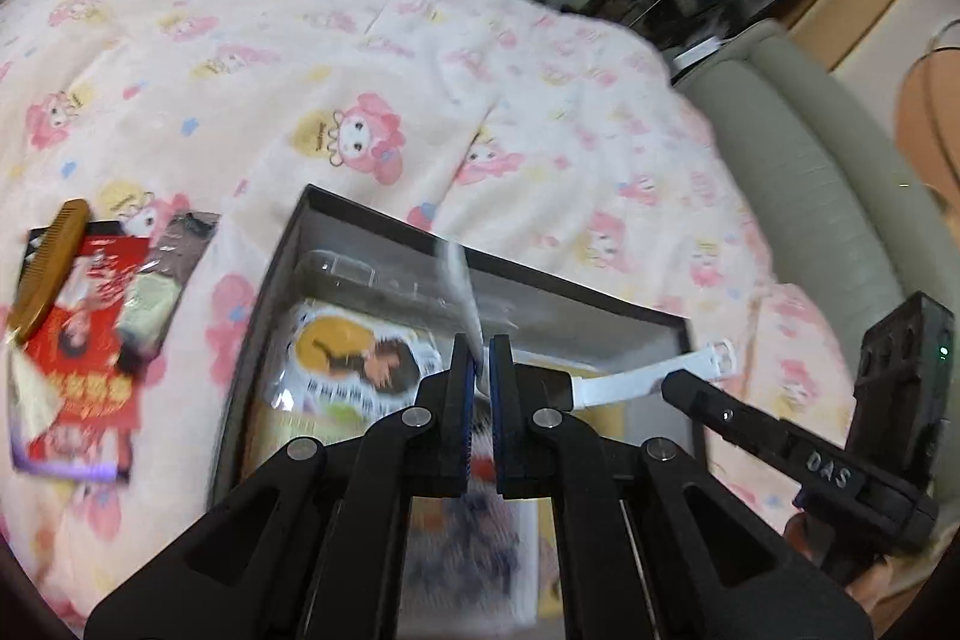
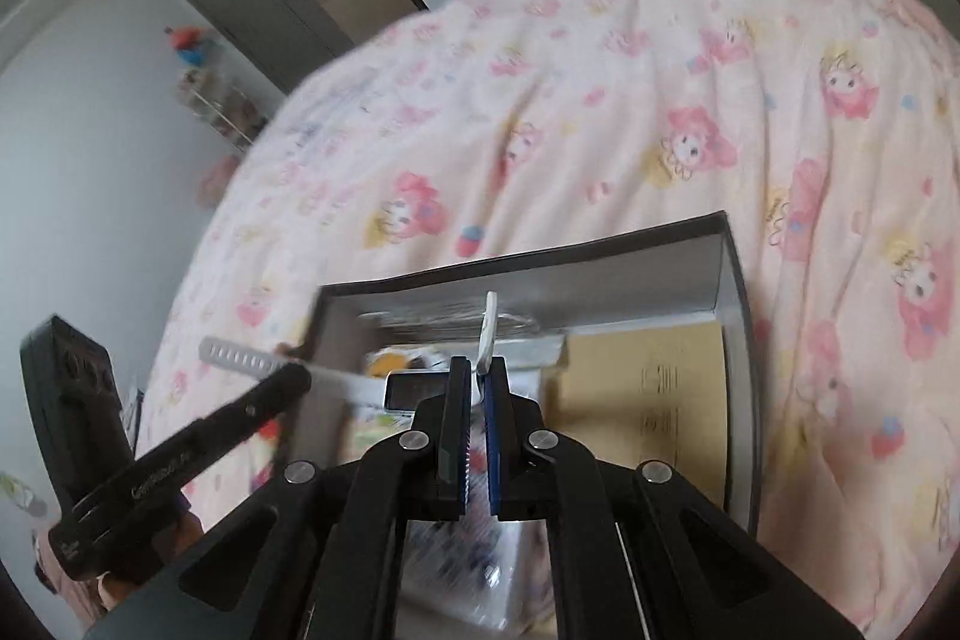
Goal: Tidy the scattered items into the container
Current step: 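Carry the smartwatch with the left gripper over the box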
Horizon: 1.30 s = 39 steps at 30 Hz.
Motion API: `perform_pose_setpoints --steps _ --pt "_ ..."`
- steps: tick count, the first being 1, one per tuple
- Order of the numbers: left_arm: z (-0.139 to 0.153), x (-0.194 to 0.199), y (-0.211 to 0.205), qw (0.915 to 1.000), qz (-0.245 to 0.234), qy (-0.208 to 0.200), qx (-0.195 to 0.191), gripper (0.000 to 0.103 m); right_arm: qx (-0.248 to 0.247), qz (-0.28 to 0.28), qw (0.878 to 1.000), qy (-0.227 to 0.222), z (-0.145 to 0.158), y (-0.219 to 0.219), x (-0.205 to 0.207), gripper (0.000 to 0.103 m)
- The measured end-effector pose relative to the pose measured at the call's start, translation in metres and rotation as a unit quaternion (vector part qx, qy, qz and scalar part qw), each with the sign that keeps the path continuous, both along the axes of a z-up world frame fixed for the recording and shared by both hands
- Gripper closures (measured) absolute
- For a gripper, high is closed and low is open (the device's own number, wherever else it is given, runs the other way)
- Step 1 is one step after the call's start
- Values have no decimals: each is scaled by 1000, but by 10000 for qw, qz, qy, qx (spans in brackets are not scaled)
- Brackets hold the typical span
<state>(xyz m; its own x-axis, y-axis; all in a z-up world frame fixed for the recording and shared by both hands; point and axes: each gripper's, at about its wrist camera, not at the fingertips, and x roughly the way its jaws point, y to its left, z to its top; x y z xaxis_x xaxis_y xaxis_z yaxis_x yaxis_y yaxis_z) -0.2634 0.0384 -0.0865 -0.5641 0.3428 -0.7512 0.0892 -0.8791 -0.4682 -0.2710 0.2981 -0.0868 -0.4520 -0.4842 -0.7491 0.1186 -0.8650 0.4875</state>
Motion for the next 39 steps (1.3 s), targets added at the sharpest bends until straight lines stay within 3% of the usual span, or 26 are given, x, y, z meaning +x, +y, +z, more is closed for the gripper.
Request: perform_pose_setpoints --steps 8,11,13,17,21,25,30,36,39 --pt "-34 -28 8 9979 -45 -530 -362 99 43 30 9983 -584 -44 8 -31 99" --pt "-35 -28 1 9971 30 -661 -368 83 279 -73 9966 -774 -48 13 -29 94" --pt "-32 -24 -3 9974 67 -651 -315 76 338 -147 9970 -685 -43 17 -26 93" --pt "-28 -9 3 9977 -131 -578 -330 76 639 -315 9973 -182 -19 23 -15 83" --pt "-35 -11 21 9947 -365 -706 -653 76 634 -151 9977 194 -11 17 -10 80" --pt "-47 -27 22 9933 -261 -914 -653 77 563 303 9977 -222 -28 -2 -22 80" --pt "-64 -49 30 9894 -350 -1221 -702 77 843 386 9922 -835 -53 -15 -52 80" --pt "-73 -70 40 9872 -415 -1313 -808 77 992 403 9874 -1167 -80 -18 -71 80" --pt "-62 -66 39 9919 -447 -1021 -606 77 865 271 9910 -980 -76 -10 -74 80"
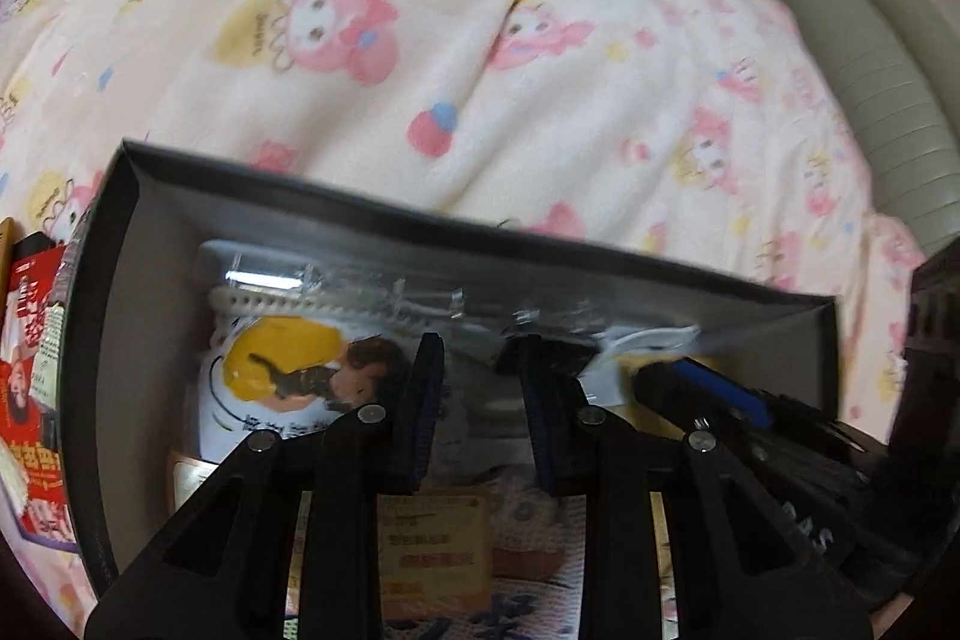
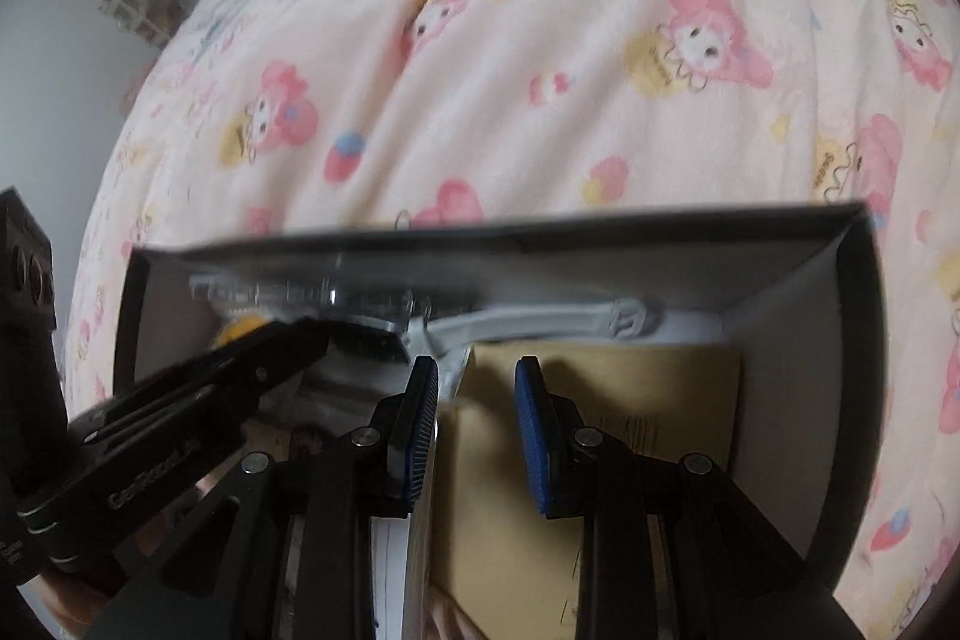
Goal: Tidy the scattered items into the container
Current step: 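Carry the smartwatch with the left gripper over the box, then lower the smartwatch into the box and open the left gripper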
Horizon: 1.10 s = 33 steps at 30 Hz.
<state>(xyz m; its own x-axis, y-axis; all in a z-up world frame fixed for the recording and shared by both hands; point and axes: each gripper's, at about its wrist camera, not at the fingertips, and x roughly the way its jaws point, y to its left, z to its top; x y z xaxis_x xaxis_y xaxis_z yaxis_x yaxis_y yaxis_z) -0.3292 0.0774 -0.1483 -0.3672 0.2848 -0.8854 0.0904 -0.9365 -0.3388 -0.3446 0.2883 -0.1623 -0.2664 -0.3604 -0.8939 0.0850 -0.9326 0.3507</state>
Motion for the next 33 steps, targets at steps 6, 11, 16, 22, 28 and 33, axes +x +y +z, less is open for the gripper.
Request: perform_pose_setpoints --steps 6,11,16,22,28,33 --pt "0 -1 0 9999 73 118 28 77 -324 -166 9991 212 2 8 -11 80" --pt "-2 -3 0 9999 68 0 94 77 -305 -33 9995 -69 -12 2 -18 80" --pt "8 -1 6 9997 14 130 212 77 -372 178 9985 -365 -19 -3 -12 80" --pt "-7 -8 15 9997 29 -217 -63 78 -378 340 9966 -652 -24 -4 -5 80" --pt "-3 4 5 9997 1 -214 98 78 -18 249 9986 -456 -13 -3 0 80" --pt "-5 12 1 9990 -90 -392 179 78 68 82 9994 -329 -12 -16 -6 80"
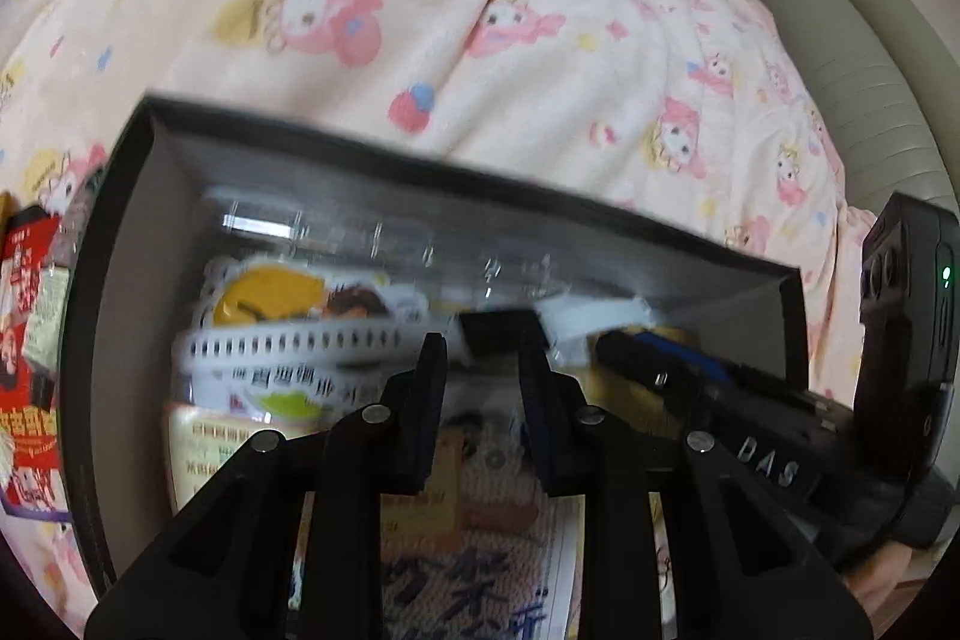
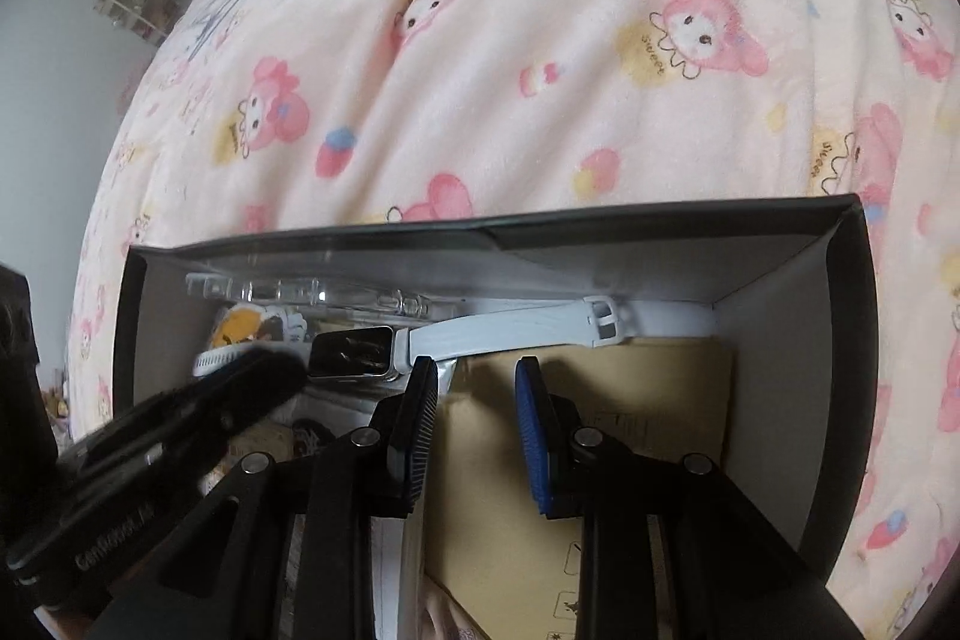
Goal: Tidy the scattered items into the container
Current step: 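Lower the smartwatch into the box and open the left gripper, then withdraw the left gripper up and away from the box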
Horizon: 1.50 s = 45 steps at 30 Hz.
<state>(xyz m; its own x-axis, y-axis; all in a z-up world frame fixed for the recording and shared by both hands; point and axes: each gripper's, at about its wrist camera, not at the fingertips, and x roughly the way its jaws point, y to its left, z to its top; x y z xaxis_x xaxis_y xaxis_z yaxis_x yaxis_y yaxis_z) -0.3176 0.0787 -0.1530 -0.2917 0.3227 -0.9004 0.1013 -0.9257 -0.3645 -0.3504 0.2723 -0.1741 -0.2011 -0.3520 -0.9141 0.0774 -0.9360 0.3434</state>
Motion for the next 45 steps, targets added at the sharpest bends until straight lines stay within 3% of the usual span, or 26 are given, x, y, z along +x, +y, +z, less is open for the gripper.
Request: perform_pose_setpoints --steps 7,11,17,20,22,25,27,33,36,45 --pt "-10 -13 -3 9995 82 26 -304 78 295 127 9995 -38 -12 -27 -1 80" --pt "-15 -17 -10 9998 127 -13 -137 78 338 131 9993 -46 -14 -39 -3 79" --pt "1 -4 -10 9993 -71 370 -55 77 441 31 9990 25 -11 -51 -6 77" --pt "15 5 -7 9974 -125 669 -220 68 620 -47 9979 178 -4 -58 -4 77" --pt "27 10 -6 9955 -124 877 -335 52 791 -64 9961 376 6 -66 2 75" --pt "48 18 -2 9902 -51 1247 -634 34 875 -92 9935 727 27 -78 19 62" --pt "65 27 -2 9856 -31 1499 -780 33 865 -129 9916 953 40 -78 44 55" --pt "111 69 -7 9717 104 2103 -1073 12 1024 -290 9786 1760 94 -57 95 30" --pt "133 99 -12 9641 127 2352 -1225 10 1194 -496 9699 2063 113 -20 128 29" --pt "174 196 -15 9501 63 2754 -1468 1 1005 -788 9623 2399 153 -13 209 29"
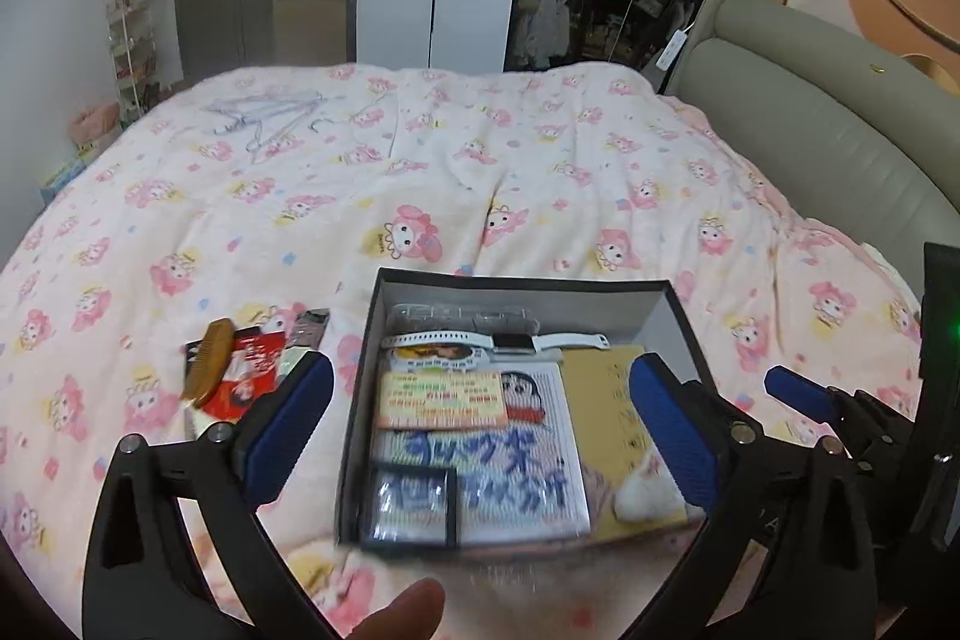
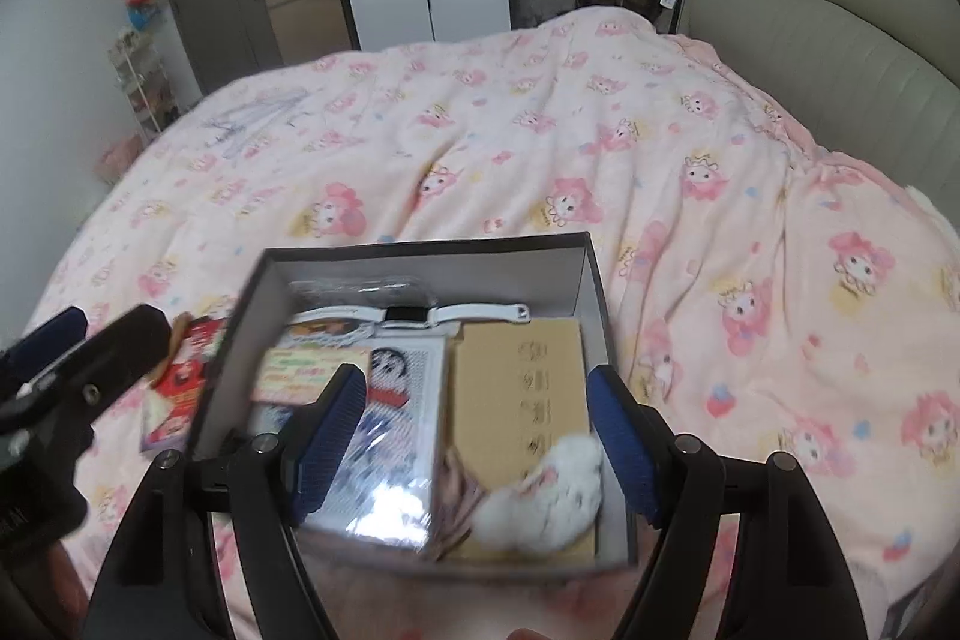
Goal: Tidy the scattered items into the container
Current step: 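Withdraw the left gripper up and away from the box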
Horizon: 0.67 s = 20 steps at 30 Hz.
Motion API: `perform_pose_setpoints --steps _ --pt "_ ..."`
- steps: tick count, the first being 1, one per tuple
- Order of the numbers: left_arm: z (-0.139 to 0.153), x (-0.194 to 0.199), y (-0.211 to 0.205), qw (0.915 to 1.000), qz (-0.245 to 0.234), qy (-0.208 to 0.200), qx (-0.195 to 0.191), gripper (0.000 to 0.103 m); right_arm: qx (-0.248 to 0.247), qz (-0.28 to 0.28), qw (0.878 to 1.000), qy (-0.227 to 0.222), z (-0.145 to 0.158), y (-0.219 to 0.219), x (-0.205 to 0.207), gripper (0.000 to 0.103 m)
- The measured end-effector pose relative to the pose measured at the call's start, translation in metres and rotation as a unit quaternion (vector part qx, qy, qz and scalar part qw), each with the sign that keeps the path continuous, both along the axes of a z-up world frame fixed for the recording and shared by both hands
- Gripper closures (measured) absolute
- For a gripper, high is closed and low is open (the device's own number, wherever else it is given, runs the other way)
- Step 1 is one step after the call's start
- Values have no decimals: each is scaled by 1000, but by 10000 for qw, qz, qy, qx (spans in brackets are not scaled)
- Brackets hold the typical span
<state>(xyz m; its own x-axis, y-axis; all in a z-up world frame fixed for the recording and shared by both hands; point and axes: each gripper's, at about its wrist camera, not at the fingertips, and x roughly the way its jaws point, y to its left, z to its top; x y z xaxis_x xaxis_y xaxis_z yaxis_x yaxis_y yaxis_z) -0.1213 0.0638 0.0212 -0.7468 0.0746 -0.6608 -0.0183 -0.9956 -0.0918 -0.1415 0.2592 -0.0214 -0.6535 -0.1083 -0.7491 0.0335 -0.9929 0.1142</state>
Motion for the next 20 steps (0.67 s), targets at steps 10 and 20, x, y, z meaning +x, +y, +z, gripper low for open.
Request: perform_pose_setpoints --steps 10,20 --pt "8 76 6 10000 4 58 -37 1 -21 -128 9995 293 18 11 79 29" --pt "5 113 4 9996 165 139 -160 1 207 -81 9990 388 21 0 108 29"
